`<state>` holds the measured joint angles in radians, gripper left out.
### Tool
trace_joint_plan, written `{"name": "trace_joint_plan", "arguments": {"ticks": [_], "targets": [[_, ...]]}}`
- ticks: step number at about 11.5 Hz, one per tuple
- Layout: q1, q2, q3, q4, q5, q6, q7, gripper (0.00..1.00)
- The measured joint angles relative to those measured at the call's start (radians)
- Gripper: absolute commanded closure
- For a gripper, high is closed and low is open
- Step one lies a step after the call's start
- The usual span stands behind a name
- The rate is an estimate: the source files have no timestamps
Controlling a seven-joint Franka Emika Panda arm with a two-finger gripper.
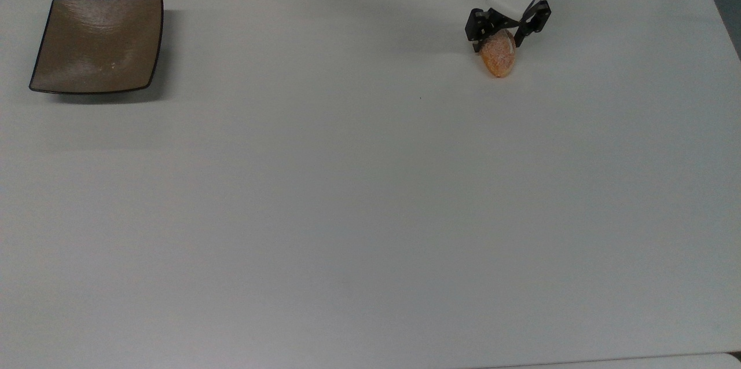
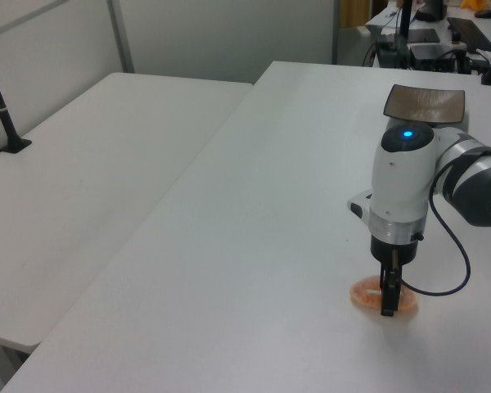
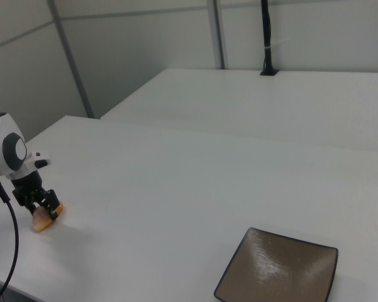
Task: Bread is placed on a ceramic plate
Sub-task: 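Lift the held bread roll up off the table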
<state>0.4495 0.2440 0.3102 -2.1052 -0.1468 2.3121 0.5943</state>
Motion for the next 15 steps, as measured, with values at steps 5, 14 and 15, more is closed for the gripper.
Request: {"name": "trace_joint_plan", "arguments": {"ticks": [5, 14, 15], "targets": [[-0.001, 0.004, -0.001, 0.005, 0.000, 0.001, 0.000, 0.86], [-0.084, -0.197, -0.030, 0.094, 0.054, -0.179, -0.011, 0.84], [-0.095, -0.218, -0.050, 0.124, 0.088, -0.238, -0.055, 0.84]]}}
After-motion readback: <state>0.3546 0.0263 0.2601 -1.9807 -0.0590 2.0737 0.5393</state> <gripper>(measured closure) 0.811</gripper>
